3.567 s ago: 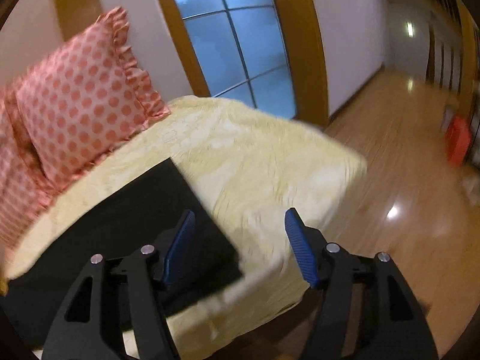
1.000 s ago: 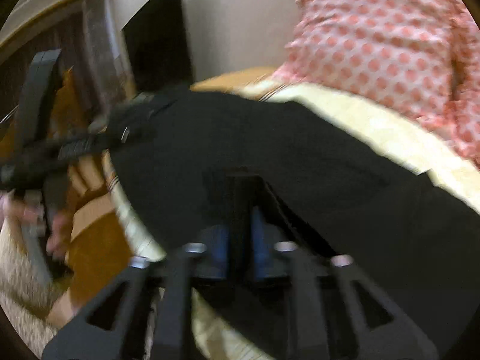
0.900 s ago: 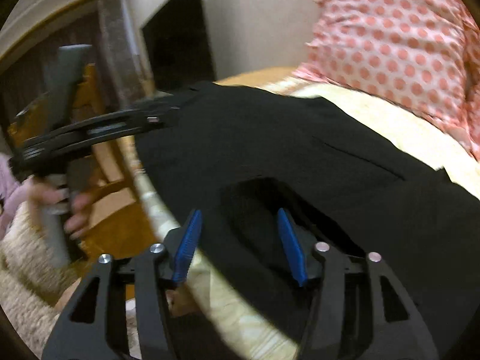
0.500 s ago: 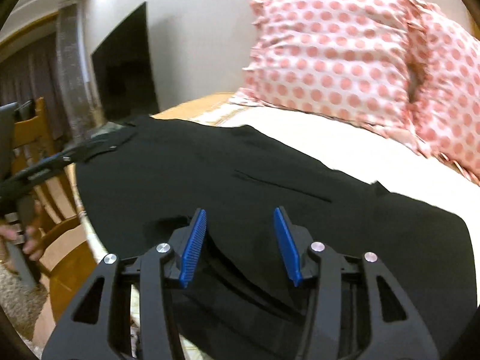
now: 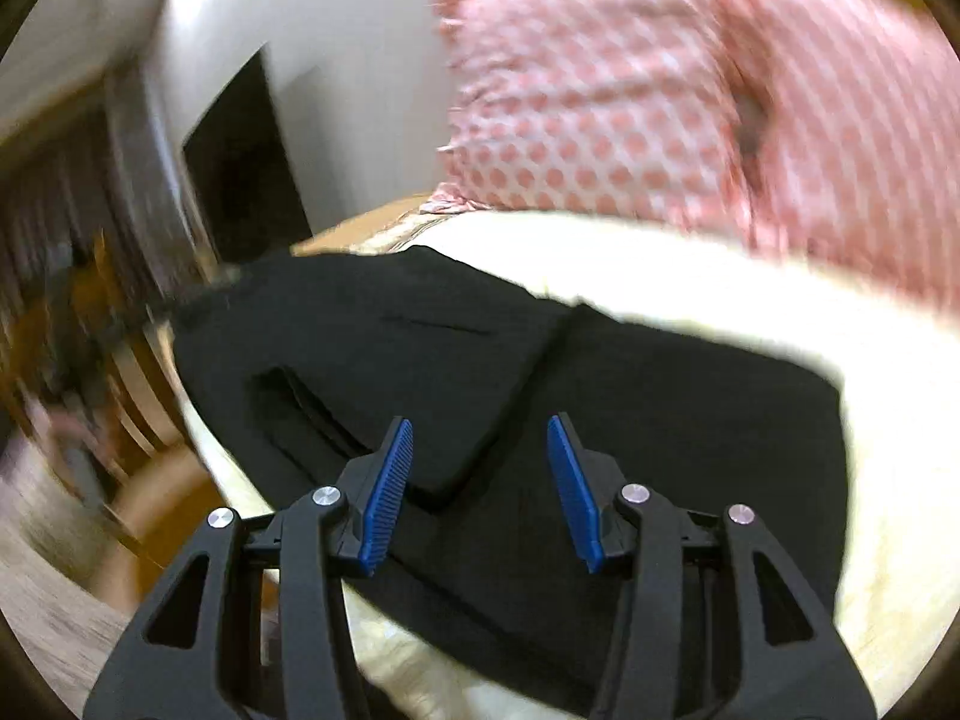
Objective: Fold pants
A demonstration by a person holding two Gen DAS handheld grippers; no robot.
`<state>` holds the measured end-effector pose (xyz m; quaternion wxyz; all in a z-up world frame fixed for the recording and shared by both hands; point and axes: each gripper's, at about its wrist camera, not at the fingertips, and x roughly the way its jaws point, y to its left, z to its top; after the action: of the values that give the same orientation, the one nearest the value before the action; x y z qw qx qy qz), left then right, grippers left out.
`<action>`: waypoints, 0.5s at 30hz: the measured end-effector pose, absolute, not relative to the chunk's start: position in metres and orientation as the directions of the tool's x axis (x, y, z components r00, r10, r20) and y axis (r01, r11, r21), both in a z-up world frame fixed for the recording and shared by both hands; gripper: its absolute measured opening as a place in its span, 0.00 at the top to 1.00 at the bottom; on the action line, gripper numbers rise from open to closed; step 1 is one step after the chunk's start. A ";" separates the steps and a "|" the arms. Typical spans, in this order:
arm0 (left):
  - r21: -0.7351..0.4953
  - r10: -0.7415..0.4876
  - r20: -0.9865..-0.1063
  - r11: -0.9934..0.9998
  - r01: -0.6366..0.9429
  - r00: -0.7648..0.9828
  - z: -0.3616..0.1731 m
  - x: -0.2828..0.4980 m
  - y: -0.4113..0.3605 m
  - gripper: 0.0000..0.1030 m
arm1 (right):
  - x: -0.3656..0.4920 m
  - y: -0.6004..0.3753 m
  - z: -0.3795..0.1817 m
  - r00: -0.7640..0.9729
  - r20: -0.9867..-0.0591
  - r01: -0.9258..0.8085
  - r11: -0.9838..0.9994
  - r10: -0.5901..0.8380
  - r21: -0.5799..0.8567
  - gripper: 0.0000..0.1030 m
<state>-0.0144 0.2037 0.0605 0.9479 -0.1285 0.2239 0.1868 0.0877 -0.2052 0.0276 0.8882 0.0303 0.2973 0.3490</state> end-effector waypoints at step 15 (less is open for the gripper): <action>-0.172 0.291 -0.507 0.888 -0.426 0.811 0.050 -0.011 0.208 0.06 | 0.134 -0.117 0.052 0.456 -0.512 -0.694 0.651 0.728 0.307 0.95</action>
<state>-0.0114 0.2081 0.0498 0.9413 -0.1403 0.2408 0.1906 0.1336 -0.1172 0.0522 0.8527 0.0269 0.3133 0.4171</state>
